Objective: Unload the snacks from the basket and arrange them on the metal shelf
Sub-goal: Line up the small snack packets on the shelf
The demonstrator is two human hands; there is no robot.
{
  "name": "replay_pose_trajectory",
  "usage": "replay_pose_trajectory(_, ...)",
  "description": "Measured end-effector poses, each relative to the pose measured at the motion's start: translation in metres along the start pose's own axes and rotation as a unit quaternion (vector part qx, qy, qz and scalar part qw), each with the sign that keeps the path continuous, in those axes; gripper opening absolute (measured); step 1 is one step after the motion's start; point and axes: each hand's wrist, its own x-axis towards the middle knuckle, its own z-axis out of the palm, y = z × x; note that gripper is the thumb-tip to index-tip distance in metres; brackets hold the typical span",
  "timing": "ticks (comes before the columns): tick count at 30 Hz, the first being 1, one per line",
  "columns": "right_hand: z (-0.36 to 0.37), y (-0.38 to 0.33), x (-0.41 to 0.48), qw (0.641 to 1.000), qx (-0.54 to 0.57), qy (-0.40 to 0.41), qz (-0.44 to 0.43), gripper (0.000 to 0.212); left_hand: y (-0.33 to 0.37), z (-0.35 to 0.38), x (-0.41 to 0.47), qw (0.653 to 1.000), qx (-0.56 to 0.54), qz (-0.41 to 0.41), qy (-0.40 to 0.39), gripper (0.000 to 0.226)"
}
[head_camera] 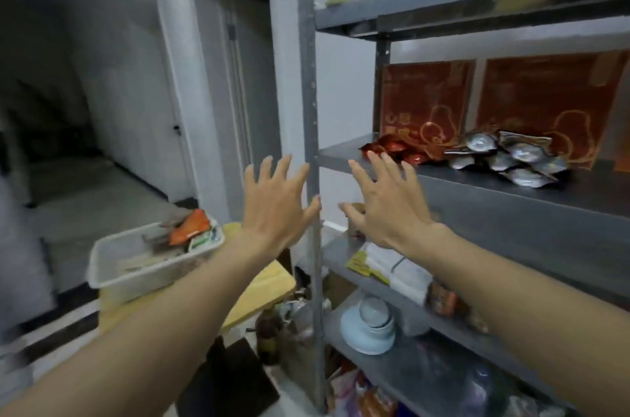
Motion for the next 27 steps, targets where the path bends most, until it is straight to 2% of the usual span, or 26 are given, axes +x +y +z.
replay_pose_trajectory(5,0.029,-0.123,0.028,0.998,0.026,-0.003,-0.065,0.072,-0.122,-0.008,-0.053,0.997,0.052,-0.059,-0.015,0.06)
replay_pose_trajectory(11,0.062,-0.217,0.069,0.99,0.065,-0.03,-0.121,0.072,-0.225,0.007,-0.084,0.987,0.081,-0.133,-0.028,0.055)
replay_pose_trajectory(17,0.126,-0.265,0.128,0.981,0.112,-0.058,-0.15,0.068,-0.294,0.059,-0.078,0.984,0.077,-0.155,-0.036,0.052)
replay_pose_trajectory(27,0.237,-0.319,0.259,0.965,0.175,-0.098,-0.17,0.067,-0.392,0.166,-0.016,0.964,0.056,-0.248,-0.075,0.055)
